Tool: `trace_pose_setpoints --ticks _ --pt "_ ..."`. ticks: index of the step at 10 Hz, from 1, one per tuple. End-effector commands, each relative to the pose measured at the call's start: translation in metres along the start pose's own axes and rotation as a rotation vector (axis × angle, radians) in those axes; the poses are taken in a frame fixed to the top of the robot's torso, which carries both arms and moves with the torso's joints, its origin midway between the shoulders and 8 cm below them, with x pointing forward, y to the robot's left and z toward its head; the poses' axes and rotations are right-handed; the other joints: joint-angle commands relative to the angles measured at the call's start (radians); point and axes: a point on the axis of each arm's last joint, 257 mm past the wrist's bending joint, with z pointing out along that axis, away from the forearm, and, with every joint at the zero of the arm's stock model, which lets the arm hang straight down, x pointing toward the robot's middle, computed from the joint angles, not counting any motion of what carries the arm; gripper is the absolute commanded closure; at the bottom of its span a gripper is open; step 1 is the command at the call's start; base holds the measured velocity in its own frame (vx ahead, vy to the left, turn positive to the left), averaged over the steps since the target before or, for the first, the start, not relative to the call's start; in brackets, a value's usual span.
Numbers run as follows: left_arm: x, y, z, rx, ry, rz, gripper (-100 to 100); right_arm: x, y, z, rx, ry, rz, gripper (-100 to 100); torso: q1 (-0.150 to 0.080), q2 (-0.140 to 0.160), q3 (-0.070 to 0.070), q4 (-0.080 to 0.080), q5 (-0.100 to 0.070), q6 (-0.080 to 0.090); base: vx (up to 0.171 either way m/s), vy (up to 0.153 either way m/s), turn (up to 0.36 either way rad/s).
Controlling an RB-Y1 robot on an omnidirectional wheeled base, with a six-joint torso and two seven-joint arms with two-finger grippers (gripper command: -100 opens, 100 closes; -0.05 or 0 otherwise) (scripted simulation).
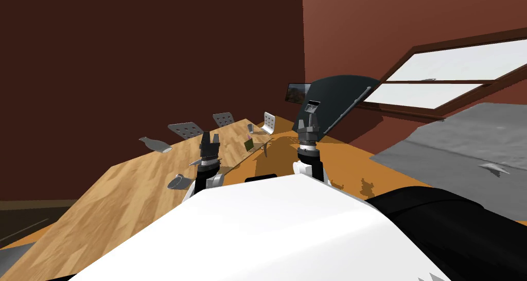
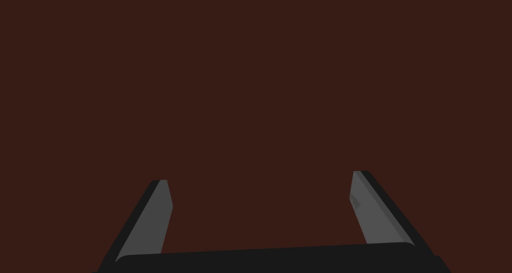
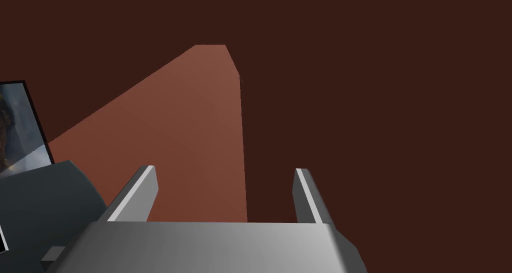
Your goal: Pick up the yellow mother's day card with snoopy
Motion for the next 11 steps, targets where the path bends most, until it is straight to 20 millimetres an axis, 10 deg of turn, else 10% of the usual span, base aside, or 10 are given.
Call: trace_pose_setpoints --ticks 1,11 --pt "0.002 0.01 -0.003 -0.016 0.011 0.018 -100 0.0 0.0 0.0 0.0 0.0 0.0 0 0.0 0.0 0.0 0.0 0.0 0.0 -0.012 0.024 -0.075" --pt "0.031 0.095 -0.05 -0.137 0.161 0.252 -100 0.0 0.0 0.0 0.0 0.0 0.0 0 0.002 0.0 0.0 0.0 0.0 -0.001 -0.017 0.033 -0.149"
